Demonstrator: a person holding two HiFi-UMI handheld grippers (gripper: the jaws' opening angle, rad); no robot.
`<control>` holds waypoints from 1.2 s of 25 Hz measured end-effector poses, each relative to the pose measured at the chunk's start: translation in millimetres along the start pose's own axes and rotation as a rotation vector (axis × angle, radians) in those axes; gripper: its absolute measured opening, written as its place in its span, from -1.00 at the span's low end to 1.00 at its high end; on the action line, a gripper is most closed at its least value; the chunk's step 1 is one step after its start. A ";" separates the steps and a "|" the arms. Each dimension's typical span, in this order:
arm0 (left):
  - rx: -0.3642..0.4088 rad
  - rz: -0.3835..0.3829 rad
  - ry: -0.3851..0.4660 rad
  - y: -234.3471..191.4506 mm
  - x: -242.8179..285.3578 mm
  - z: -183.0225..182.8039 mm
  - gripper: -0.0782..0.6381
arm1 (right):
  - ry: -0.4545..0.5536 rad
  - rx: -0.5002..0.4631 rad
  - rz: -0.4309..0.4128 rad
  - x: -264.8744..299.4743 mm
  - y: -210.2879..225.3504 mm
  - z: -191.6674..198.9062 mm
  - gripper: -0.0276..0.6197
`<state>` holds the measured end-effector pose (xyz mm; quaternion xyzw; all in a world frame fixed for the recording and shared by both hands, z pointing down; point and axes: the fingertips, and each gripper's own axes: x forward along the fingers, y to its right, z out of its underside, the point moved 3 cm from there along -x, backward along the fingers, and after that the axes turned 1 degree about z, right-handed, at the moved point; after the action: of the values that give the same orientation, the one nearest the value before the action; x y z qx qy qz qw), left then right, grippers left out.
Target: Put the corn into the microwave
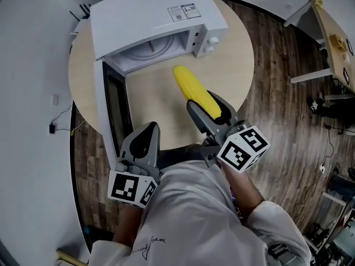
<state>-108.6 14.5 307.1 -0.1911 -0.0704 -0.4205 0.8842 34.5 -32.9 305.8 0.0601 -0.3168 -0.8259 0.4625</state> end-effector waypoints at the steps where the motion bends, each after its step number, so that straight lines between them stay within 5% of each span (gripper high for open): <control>1: -0.005 0.001 -0.002 -0.8 -0.5 2.0 -0.81 | 0.000 -0.002 0.001 1.6 -0.1 0.8 -0.12; 30: -0.064 -0.081 -0.017 -16.0 7.2 12.6 -0.81 | -0.046 -0.023 0.011 71.2 38.1 8.2 -0.12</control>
<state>-115.9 5.2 325.2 -0.2198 -0.0720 -0.4563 0.8592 18.8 -100.3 348.1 0.0340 -0.3182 -0.8281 0.4603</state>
